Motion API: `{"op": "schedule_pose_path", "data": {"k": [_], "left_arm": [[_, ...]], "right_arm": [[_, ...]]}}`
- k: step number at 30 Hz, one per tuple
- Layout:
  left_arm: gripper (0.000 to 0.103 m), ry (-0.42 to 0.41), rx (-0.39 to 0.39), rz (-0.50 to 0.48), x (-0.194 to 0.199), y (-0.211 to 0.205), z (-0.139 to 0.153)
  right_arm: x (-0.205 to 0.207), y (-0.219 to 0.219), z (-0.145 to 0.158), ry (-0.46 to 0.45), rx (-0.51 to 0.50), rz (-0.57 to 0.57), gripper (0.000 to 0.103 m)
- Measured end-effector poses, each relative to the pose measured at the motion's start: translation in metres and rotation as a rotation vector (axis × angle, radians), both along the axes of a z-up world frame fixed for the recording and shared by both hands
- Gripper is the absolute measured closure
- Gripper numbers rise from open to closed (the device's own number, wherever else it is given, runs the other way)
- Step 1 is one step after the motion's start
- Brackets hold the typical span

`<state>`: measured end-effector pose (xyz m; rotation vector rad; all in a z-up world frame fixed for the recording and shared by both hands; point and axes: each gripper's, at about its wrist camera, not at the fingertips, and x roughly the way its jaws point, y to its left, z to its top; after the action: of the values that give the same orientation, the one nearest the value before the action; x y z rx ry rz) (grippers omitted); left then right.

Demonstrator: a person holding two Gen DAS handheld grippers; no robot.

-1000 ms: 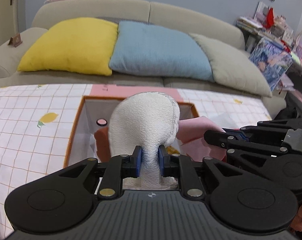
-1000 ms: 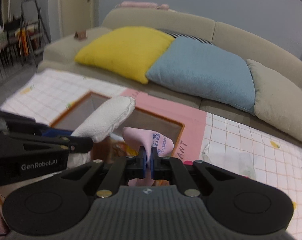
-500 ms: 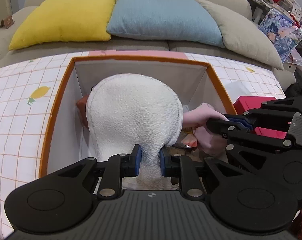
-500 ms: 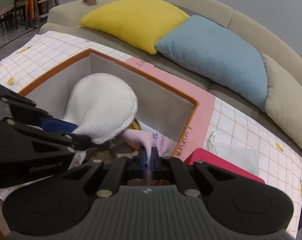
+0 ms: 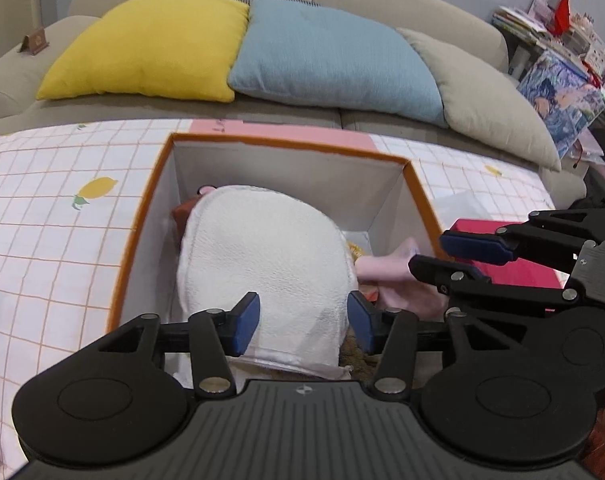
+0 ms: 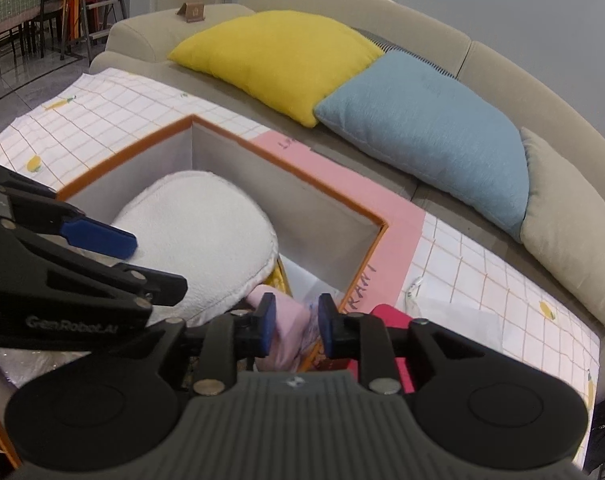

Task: Organize soft objects
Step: 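Carry the white pad and pink cloth into the orange box, open both tools, then move both tools back over the orange crocheted fruit and mesh bag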

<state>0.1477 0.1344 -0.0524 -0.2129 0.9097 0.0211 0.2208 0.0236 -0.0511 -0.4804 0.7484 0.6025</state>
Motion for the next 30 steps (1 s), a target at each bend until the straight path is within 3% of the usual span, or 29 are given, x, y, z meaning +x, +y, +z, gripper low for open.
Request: {"op": "schedule_pose_path", "data": {"k": [2,4,9,20,30], "left_arm": [[0.035,-0.016,-0.006,0.004,-0.006,0.000,0.007],[0.028,-0.037,-0.019,0.006,-0.012,-0.001,0.014],[0.025,-0.092,-0.022,-0.006,-0.031,-0.011,0.031],[0.024,-0.202,-0.026,-0.044,-0.077,-0.050,0.046],[0.024,-0.177,-0.043,-0.150,-0.088,-0.098,0.035]], "right_arm": [[-0.005,-0.003,0.005,-0.017,-0.021,0.003,0.060],[-0.011,-0.008,0.011,-0.040,-0.026,0.004,0.056],[-0.028,-0.028,0.024,-0.058,-0.008,-0.018,0.044],[-0.078,-0.095,0.038,-0.069,0.091,-0.147,0.040],[-0.111,-0.163,0.019,-0.012,0.129,-0.296,0.040]]}}
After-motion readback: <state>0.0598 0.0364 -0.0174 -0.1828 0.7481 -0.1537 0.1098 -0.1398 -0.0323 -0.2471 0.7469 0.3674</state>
